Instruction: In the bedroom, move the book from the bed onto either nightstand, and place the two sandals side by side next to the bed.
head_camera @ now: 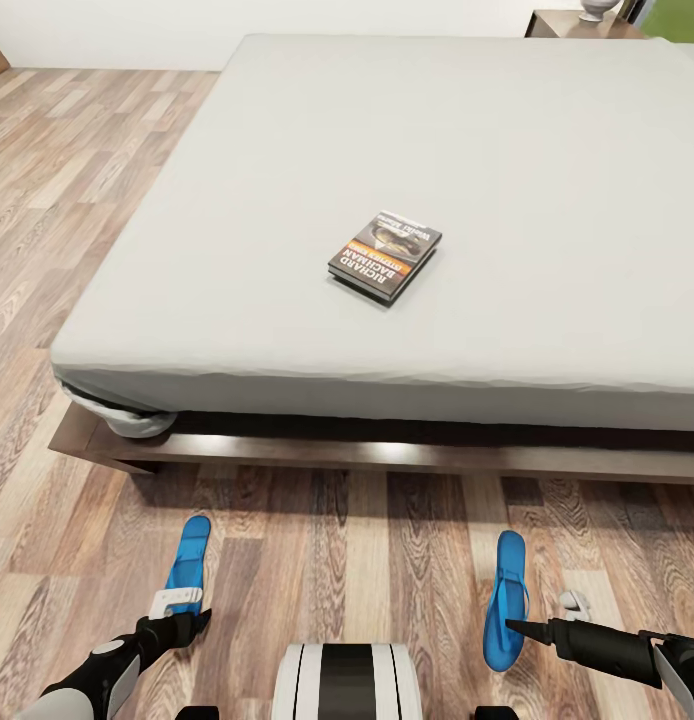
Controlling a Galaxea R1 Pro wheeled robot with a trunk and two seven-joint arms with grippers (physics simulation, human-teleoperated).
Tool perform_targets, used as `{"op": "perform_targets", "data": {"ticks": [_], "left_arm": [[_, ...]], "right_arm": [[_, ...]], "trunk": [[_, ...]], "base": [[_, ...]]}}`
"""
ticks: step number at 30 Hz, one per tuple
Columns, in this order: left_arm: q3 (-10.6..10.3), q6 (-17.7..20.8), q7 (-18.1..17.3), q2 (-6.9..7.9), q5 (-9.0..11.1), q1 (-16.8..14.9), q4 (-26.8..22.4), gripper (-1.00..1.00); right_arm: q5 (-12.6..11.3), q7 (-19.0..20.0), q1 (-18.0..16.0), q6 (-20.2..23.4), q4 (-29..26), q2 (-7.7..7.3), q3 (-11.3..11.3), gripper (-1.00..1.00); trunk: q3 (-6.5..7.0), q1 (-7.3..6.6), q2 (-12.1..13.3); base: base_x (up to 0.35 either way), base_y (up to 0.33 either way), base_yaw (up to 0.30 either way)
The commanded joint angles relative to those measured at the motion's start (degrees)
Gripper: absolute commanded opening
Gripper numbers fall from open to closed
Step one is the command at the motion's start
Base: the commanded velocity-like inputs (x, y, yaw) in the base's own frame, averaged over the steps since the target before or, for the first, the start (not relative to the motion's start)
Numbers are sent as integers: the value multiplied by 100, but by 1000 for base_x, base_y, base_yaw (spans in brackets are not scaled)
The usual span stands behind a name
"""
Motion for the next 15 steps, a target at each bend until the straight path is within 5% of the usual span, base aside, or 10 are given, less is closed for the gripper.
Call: {"op": "perform_targets", "data": {"ticks": [1,15], "left_arm": [[48,-25,-22,0,-61,-3,2,100],[48,-25,-22,0,-61,-3,2,100]], "right_arm": [[4,47,-2,85,-1,3,-32,-100],[4,47,-2,85,-1,3,-32,-100]], "trunk": [[-3,-1,-1],[86,-11,4]], "base": [[0,0,0],[0,0,0]]}}
